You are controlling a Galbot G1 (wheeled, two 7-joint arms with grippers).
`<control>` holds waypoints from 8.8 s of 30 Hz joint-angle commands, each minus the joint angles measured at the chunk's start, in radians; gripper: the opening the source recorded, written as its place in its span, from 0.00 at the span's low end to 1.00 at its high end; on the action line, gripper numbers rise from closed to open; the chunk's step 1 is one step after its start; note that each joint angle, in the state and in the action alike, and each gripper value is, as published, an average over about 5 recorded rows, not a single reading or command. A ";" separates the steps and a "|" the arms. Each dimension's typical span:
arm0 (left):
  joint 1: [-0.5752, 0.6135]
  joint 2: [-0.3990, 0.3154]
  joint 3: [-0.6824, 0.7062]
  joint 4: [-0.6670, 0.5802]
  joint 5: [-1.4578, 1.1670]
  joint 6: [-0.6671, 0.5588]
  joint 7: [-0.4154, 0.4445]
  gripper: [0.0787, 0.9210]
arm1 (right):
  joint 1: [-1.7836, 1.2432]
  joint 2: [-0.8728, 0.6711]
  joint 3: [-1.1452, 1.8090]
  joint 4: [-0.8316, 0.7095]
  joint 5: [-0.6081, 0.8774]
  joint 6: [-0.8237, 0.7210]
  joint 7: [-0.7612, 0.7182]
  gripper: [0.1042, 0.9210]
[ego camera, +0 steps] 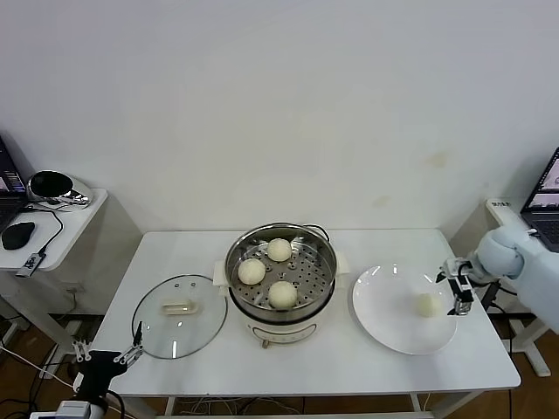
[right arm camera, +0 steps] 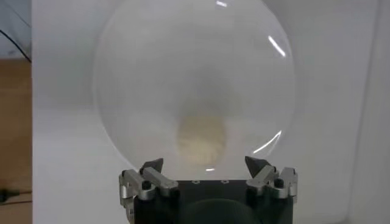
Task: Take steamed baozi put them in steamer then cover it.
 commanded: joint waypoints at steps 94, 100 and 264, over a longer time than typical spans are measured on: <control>-0.028 -0.019 -0.001 0.010 -0.007 -0.011 -0.001 0.88 | 0.574 0.611 -0.676 0.012 0.596 -0.506 0.185 0.63; -0.027 -0.021 0.000 0.009 -0.006 -0.012 -0.001 0.88 | 0.574 0.603 -0.670 0.008 0.581 -0.500 0.177 0.63; -0.261 0.300 0.033 0.051 1.018 0.290 0.082 0.08 | -1.458 0.916 1.579 0.645 0.281 0.408 1.082 0.88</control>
